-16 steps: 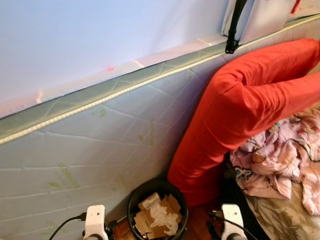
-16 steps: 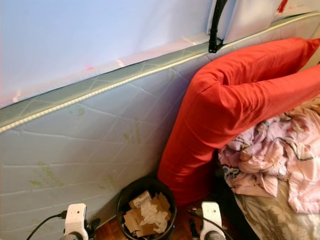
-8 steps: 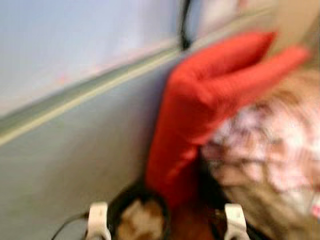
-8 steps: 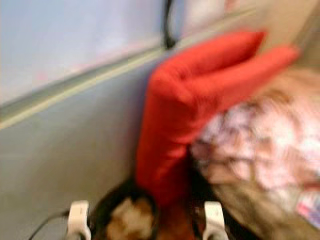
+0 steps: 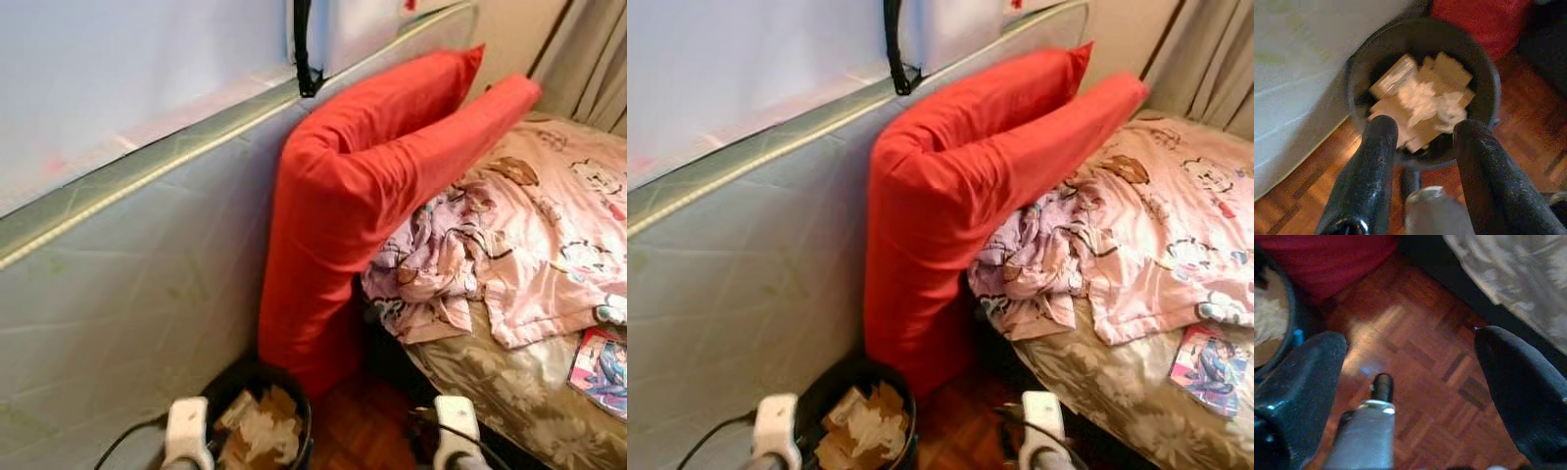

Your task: Clean up the room

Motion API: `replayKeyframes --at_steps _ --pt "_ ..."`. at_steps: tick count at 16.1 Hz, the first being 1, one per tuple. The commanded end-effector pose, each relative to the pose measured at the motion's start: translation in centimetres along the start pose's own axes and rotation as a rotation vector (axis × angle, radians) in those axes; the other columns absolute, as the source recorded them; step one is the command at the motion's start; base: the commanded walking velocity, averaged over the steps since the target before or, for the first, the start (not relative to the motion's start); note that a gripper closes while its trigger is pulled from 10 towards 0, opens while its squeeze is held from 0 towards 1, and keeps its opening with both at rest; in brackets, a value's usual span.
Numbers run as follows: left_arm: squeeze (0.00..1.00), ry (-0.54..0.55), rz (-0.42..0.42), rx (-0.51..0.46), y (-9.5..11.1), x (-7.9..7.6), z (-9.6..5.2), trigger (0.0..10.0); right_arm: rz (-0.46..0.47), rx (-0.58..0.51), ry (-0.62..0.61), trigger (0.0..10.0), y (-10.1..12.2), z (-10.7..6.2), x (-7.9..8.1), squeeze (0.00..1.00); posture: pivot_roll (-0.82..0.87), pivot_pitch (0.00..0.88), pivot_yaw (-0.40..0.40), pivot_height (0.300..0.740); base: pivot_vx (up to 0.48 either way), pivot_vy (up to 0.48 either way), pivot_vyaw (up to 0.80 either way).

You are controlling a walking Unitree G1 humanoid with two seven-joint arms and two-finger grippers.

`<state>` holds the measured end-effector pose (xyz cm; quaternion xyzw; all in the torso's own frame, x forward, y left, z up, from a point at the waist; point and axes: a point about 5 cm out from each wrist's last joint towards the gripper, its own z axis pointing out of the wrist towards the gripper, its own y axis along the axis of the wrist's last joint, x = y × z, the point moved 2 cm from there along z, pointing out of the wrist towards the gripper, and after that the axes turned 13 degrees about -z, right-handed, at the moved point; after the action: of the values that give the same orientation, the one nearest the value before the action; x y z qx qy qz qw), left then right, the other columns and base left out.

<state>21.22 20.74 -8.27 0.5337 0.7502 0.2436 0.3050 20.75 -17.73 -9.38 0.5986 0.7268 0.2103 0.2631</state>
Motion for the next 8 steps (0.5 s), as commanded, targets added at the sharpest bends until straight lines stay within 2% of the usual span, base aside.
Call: replayKeyframes --at_steps 1,4,6,7,8 --pt "0.0 -0.001 0.161 0.197 -3.08 0.04 -0.48 10.0 0.06 0.031 0.044 10.0 -3.51 -1.17 -1.08 0.0 0.03 0.024 -0.026 0.74 0.0 0.0 0.0" --pt "0.0 -0.012 0.17 0.201 -3.37 -0.25 -0.53 10.0 0.061 0.034 0.044 10.0 -3.56 -1.18 -1.18 0.0 0.03 0.024 -0.03 0.74 0.0 0.0 0.0" --pt "0.0 -0.02 0.183 0.209 -3.5 -0.37 -0.54 10.0 0.062 0.055 0.06 10.0 -3.78 -1.19 -1.08 0.0 0.03 0.024 -0.032 0.74 0.0 0.0 -0.55" --pt "0.0 -0.022 0.184 0.209 -3.5 -0.39 -0.54 10.0 0.057 0.05 0.059 10.0 -3.71 -1.18 -1.11 0.0 0.03 0.025 -0.032 0.74 0.0 -0.247 -0.61" --pt "0.0 -0.022 0.183 0.209 -3.49 -0.39 -0.54 10.0 0.053 0.04 0.055 10.0 -3.59 -1.18 -1.16 0.0 0.03 0.025 -0.032 0.74 0.0 -0.27 0.0"
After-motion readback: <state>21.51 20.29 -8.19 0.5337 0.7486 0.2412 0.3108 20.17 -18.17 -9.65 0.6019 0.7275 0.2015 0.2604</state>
